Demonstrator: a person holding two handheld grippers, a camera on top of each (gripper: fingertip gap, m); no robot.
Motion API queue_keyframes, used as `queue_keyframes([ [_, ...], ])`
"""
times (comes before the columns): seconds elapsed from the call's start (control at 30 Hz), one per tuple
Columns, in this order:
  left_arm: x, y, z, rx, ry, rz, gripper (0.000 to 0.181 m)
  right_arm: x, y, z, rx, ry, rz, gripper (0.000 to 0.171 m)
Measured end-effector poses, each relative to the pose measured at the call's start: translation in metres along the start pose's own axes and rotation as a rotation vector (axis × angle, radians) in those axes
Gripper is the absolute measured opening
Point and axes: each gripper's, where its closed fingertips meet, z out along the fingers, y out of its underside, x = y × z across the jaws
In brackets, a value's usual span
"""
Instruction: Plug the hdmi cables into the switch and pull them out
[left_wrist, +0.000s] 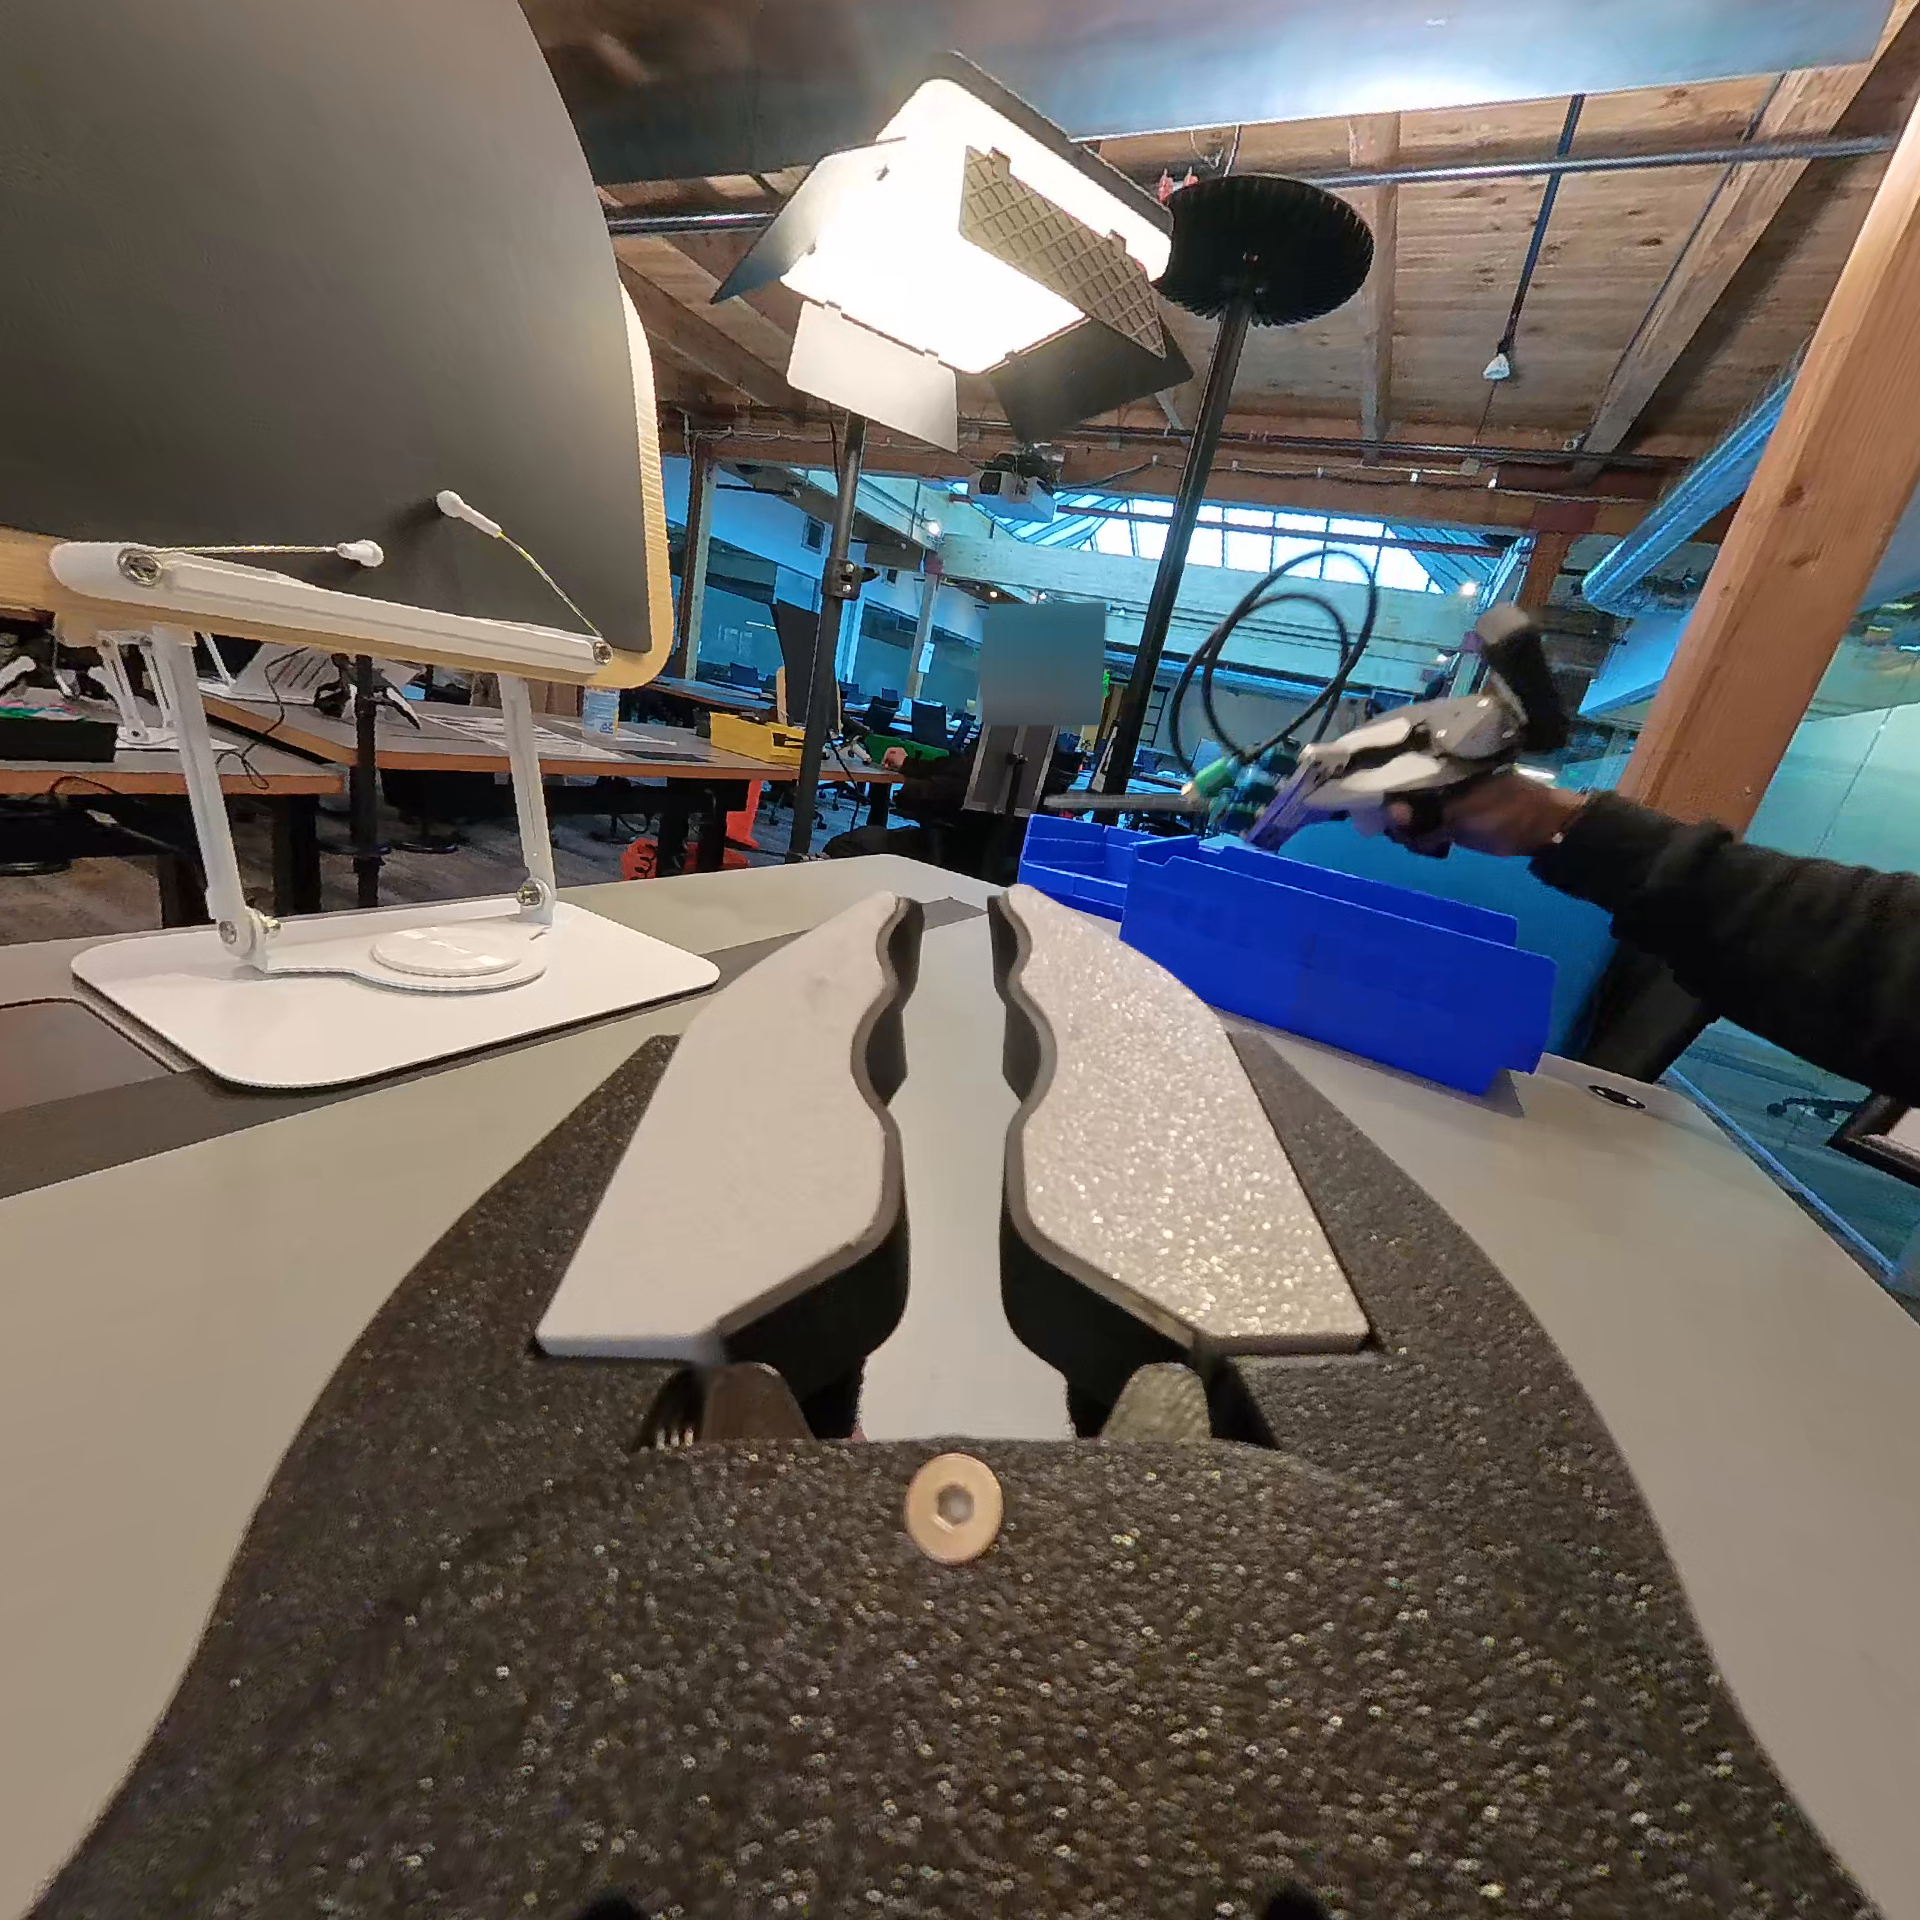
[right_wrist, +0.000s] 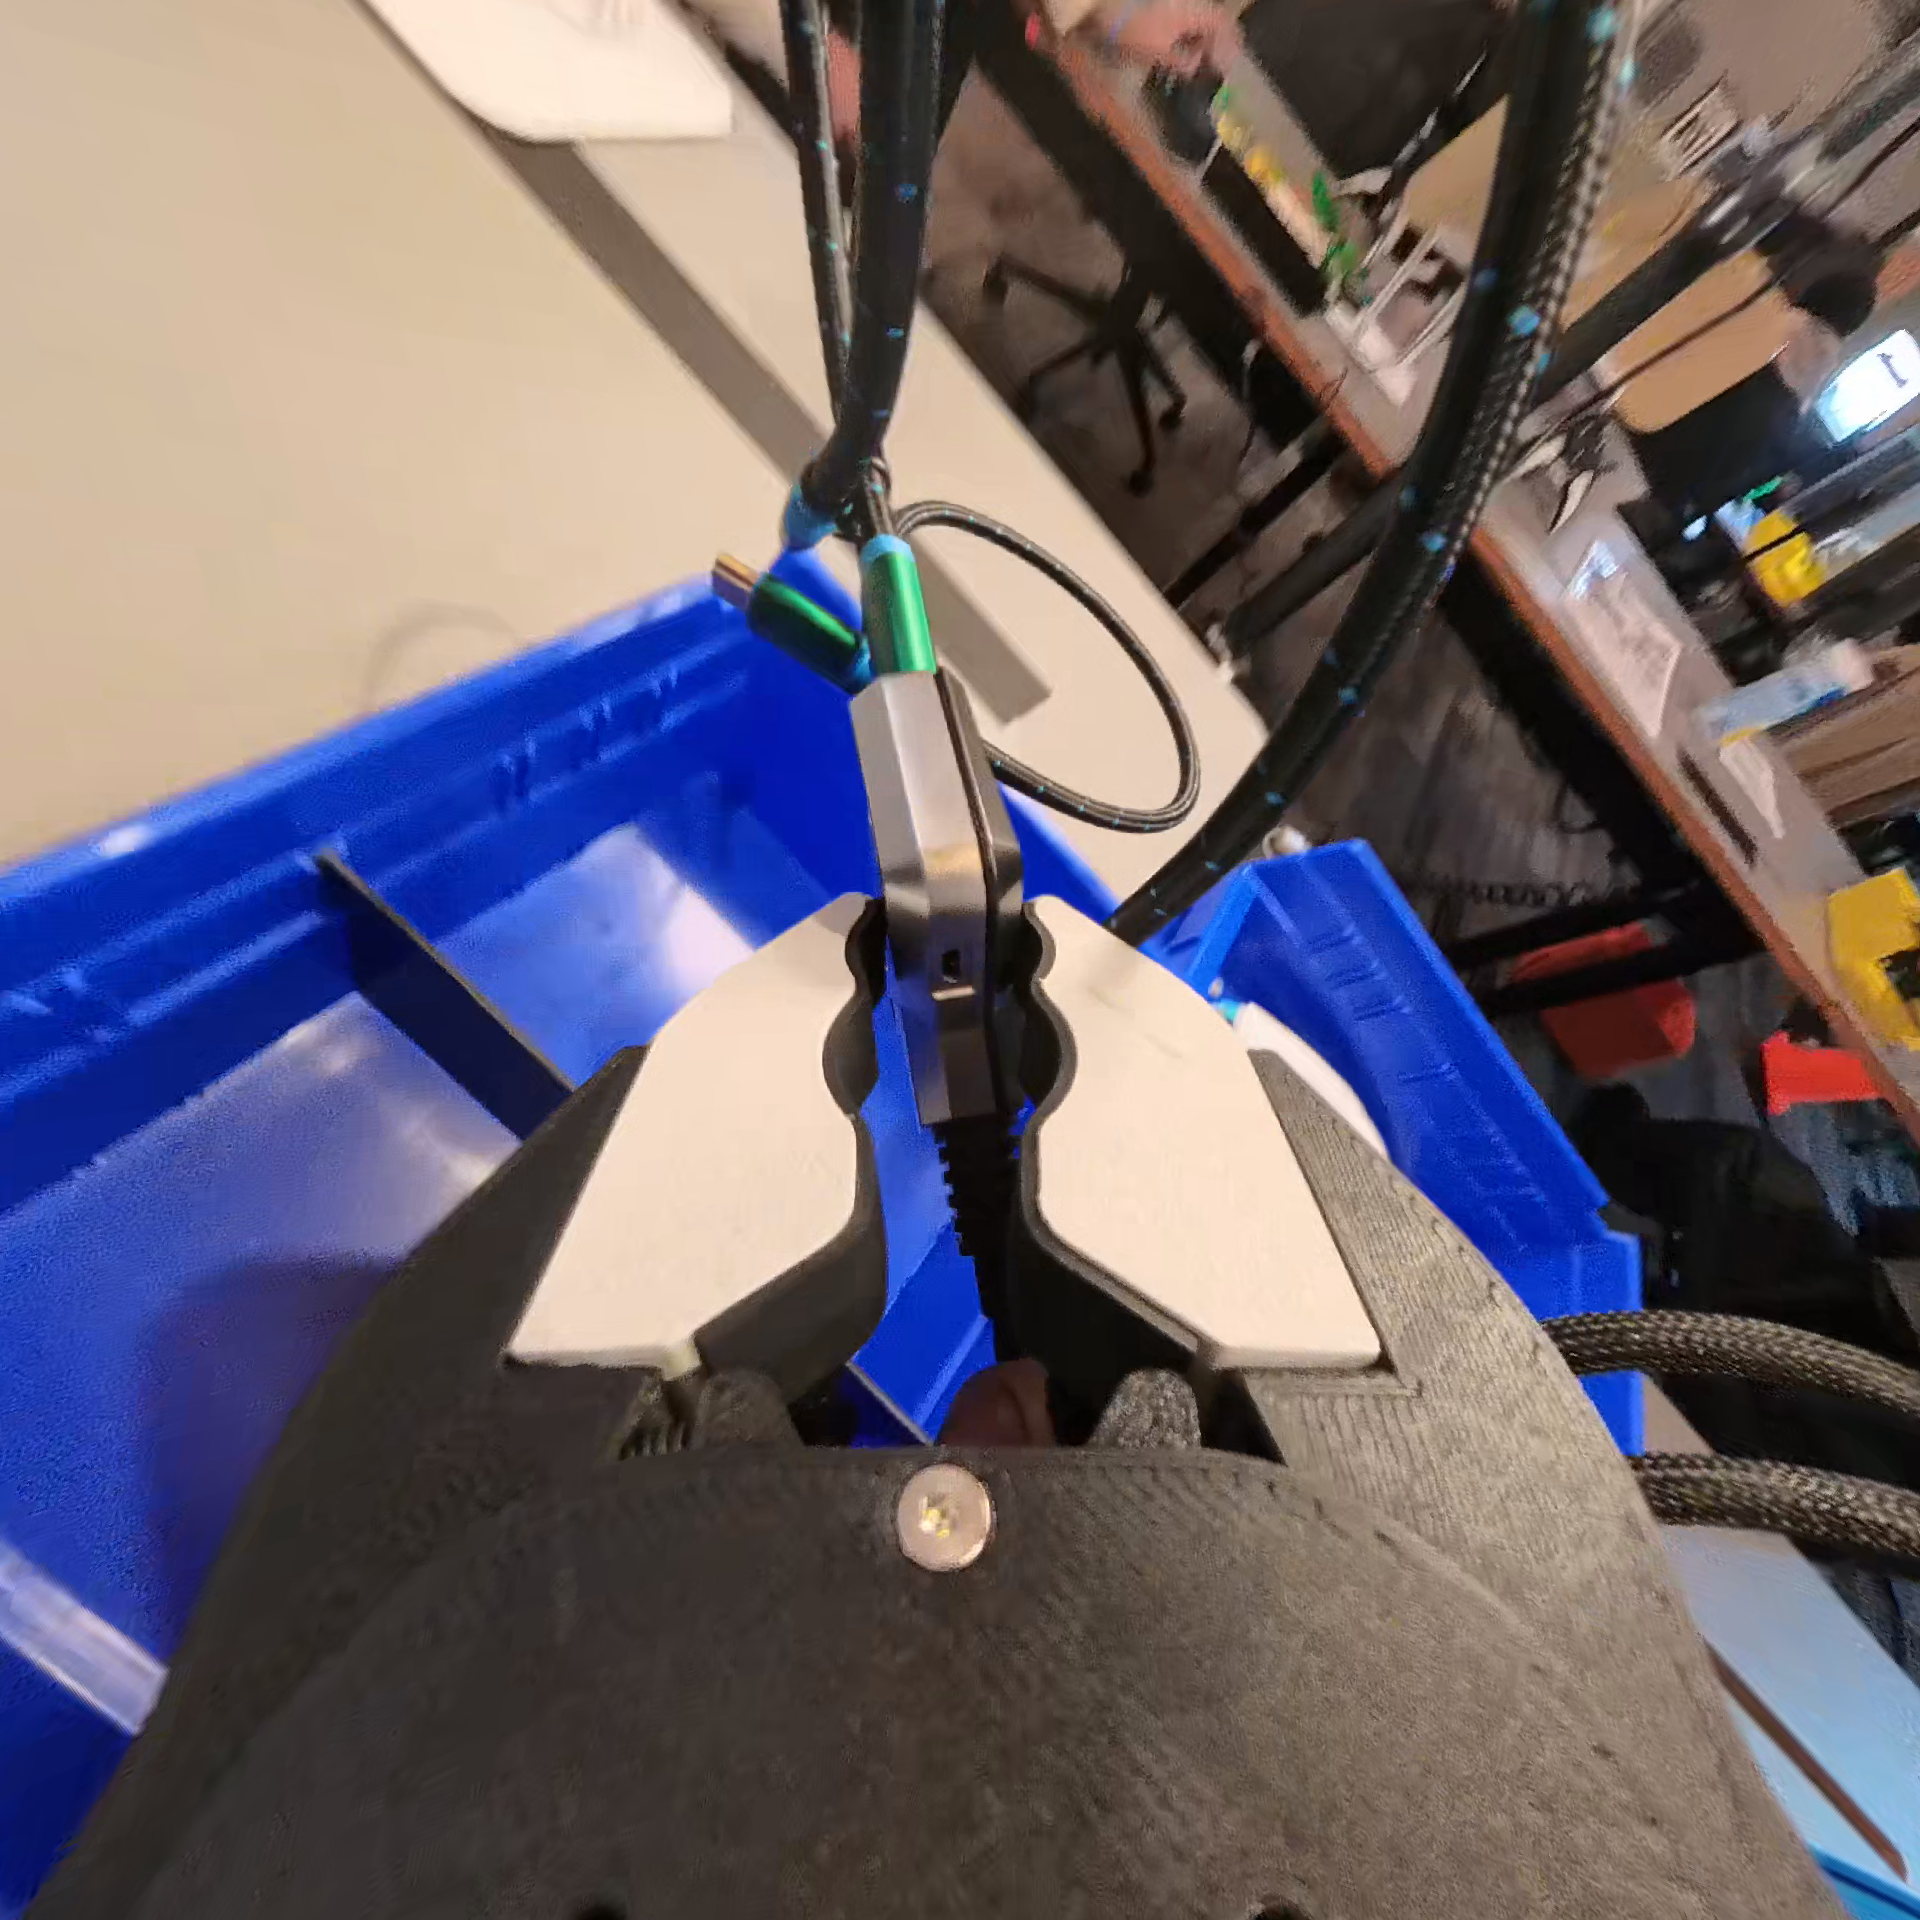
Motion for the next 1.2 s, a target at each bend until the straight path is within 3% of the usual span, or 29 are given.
queue_keyframes([
  [0.13, 0.0, 0.0, 0.0, 0.0, 0.003, -0.003, 0.013, -0.015, 0.034, 0.023, -0.075, 0.001, -0.044, 0.024],
  [0.4, 0.003, 0.003, 0.003, -0.011, 0.022, -0.015, 0.014, -0.046, 0.044, 0.028, -0.211, -0.115, -0.178, 0.034],
  [0.47, 0.005, 0.004, 0.004, -0.018, 0.025, -0.006, 0.014, -0.055, 0.045, 0.028, -0.243, -0.153, -0.177, 0.044],
  [0.7, 0.011, 0.008, 0.008, -0.047, 0.038, 0.009, 0.017, -0.065, 0.037, 0.018, -0.311, -0.222, -0.131, 0.05],
  [1.03, 0.015, 0.01, 0.009, -0.06, 0.04, 0.031, 0.018, -0.069, 0.012, -0.021, -0.294, -0.16, 0.192, 0.052],
  [1.2, 0.018, 0.012, 0.011, -0.076, 0.043, 0.049, 0.019, -0.096, -0.006, -0.045, -0.145, -0.139, 0.322, 0.05],
])
